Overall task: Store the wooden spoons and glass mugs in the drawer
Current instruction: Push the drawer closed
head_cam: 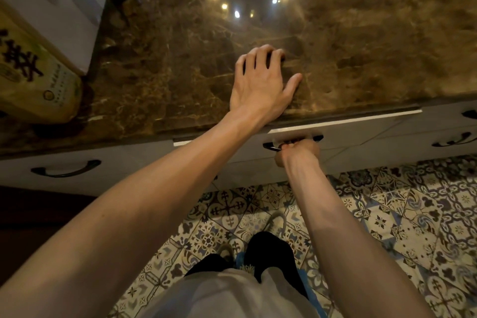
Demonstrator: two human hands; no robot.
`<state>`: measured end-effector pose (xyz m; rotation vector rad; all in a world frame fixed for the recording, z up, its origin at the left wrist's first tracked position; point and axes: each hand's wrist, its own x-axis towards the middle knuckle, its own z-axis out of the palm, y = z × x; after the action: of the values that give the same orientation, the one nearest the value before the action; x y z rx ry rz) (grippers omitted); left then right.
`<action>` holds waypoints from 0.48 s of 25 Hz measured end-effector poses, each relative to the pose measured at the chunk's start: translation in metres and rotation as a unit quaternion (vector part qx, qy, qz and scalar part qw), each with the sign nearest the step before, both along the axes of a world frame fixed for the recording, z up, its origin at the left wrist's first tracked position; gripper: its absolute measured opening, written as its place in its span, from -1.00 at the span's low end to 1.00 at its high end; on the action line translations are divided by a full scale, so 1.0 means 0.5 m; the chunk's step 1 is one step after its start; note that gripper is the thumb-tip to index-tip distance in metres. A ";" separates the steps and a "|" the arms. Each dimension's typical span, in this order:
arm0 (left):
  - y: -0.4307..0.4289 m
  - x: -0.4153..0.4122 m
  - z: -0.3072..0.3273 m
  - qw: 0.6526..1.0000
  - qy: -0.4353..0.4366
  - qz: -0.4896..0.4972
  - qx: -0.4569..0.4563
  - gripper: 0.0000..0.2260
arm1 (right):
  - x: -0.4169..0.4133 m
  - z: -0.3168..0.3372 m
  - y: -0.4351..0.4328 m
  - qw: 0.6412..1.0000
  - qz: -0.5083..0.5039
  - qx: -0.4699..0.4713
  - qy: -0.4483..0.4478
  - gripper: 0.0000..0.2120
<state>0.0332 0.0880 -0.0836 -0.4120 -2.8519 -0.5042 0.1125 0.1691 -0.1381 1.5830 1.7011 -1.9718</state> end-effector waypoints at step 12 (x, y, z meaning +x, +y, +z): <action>0.002 0.000 0.015 1.000 -0.006 -0.002 0.018 -0.53 | -0.022 0.019 0.039 0.911 -0.292 -0.289 0.037 -0.69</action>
<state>0.0330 0.0888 -0.0762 -0.4109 -2.8493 -0.5606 0.1014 0.1886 -0.1284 1.8978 0.5452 -2.4856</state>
